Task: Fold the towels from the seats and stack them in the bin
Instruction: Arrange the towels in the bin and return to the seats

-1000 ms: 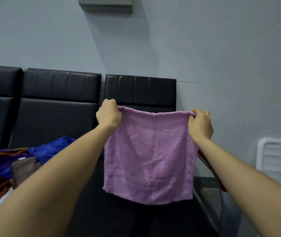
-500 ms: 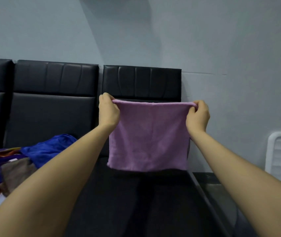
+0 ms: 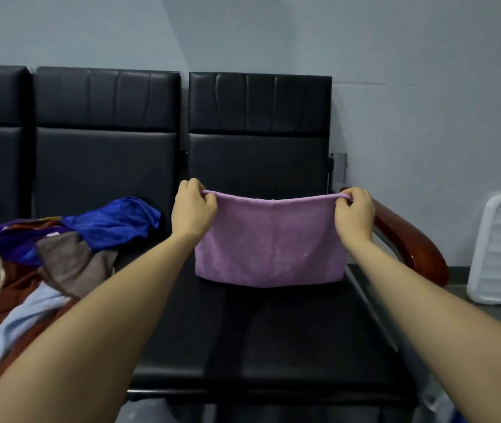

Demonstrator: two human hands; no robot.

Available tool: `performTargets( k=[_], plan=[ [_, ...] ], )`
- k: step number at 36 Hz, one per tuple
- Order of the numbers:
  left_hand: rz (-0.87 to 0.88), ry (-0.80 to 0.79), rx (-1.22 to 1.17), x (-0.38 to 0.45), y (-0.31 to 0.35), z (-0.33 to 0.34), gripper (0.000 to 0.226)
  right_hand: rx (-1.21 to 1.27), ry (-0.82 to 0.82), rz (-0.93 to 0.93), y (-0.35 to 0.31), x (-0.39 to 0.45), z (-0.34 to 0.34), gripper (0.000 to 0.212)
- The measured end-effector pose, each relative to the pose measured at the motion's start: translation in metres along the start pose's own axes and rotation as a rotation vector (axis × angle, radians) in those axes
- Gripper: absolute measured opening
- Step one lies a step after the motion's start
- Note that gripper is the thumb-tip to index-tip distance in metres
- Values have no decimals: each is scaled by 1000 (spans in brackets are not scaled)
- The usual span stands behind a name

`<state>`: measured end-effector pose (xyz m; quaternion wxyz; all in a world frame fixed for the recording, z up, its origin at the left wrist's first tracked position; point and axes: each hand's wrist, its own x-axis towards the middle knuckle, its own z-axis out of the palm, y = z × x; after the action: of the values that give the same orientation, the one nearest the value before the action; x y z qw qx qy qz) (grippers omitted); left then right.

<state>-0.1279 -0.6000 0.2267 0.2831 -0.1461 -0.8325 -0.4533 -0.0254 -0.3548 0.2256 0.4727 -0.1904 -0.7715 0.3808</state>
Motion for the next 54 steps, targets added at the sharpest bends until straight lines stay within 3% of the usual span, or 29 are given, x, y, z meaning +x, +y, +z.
performTargets(
  k=[7, 12, 15, 20, 26, 31, 33, 37, 40, 45, 49, 54],
  plan=[
    [-11, -52, 307, -20, -16, 5, 30, -259, -39, 38, 21, -19, 5, 17],
    [-148, -307, 495, -32, -34, 22, 29, -357, -355, 220, 41, -28, 20, 18],
    [-238, -489, 577, -39, -50, 39, 20, -419, -431, 273, 61, -33, 32, 20],
    [-269, -601, 672, -44, -73, 64, 23, -620, -551, 322, 81, -43, 51, 25],
    [-324, -549, 656, -47, -87, 87, 31, -797, -455, 102, 106, -45, 64, 25],
    [-392, -367, 243, -39, -93, 95, 27, -376, -356, 72, 117, -39, 72, 18],
    [-388, -319, 205, -35, -95, 99, 26, -350, -322, 38, 122, -34, 75, 24],
    [-227, -295, 421, -26, -99, 103, 26, -680, -296, -194, 122, -23, 76, 30],
    [-140, -312, 535, -17, -103, 110, 26, -845, -334, -251, 124, -13, 84, 29],
    [-120, -440, 734, -19, -108, 124, 35, -943, -475, -156, 132, -13, 98, 26],
    [-129, -466, 824, -36, -118, 130, 43, -793, -568, -174, 144, -30, 106, 35],
    [-267, -426, 794, -50, -115, 126, 34, -510, -761, -264, 145, -52, 107, 36]
  ],
)
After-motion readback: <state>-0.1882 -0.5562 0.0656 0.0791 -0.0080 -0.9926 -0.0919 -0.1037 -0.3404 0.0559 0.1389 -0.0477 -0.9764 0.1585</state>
